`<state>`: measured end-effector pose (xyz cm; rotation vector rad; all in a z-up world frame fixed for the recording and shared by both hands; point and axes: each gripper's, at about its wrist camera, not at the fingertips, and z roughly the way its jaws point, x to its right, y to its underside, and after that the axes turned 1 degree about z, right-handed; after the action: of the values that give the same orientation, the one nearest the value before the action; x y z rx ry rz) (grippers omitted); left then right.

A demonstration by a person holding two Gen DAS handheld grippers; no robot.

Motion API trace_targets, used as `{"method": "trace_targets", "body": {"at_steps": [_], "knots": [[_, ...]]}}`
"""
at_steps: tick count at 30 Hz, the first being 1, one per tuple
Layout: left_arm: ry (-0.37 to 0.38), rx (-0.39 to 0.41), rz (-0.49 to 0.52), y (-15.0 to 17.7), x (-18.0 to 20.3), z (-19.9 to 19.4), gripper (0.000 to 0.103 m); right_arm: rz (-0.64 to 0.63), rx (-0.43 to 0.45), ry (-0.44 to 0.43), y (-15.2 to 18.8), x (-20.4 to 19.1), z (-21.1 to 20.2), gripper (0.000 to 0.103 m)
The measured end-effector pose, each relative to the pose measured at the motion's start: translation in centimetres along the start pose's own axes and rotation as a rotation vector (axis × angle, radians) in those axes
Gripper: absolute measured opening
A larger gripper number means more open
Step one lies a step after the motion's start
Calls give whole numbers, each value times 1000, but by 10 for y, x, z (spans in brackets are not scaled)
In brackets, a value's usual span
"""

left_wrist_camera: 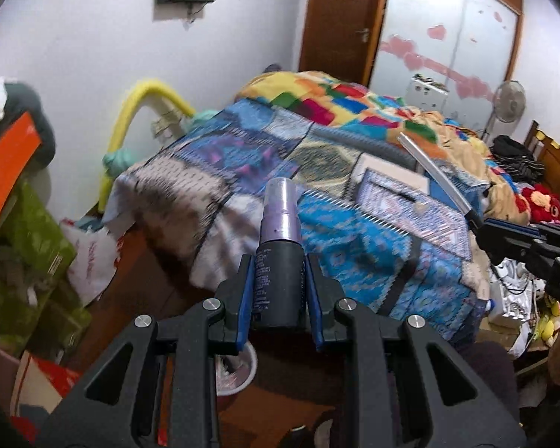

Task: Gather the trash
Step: 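Carry the purple bottle in the left tool while the right tool carries the marker to the bucket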

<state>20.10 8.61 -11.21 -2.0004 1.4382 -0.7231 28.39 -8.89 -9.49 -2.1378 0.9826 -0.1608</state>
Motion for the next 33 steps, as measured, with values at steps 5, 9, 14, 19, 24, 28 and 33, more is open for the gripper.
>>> {"method": "trace_targets", "body": {"at_steps": [5,9,14,19,24,28,33], "knots": [[-53,-47,-38,26,-33,15,25,-49,-71,-28,3,-28,31,13],[-59,-91,-90,48,-58,32,25,-93,-135,-39,6,-49,61,13],[-60,-185,-157,77,-92,60,25,-123,-235,-58,15,-69,106,13],[-71,-284,-188,103,-113,89,25,-138,-353,-85,33,-86,154,13],[-63,-381,-248,128,-131,116,25,-140,-491,-118,52,-95,201,13],[-65,-458,-281,146,-141,140,25,-136,-597,-142,66,-100,237,13],[-66,-490,-307,152,-150,159,25,-157,-631,-140,67,-105,261,13]]}}
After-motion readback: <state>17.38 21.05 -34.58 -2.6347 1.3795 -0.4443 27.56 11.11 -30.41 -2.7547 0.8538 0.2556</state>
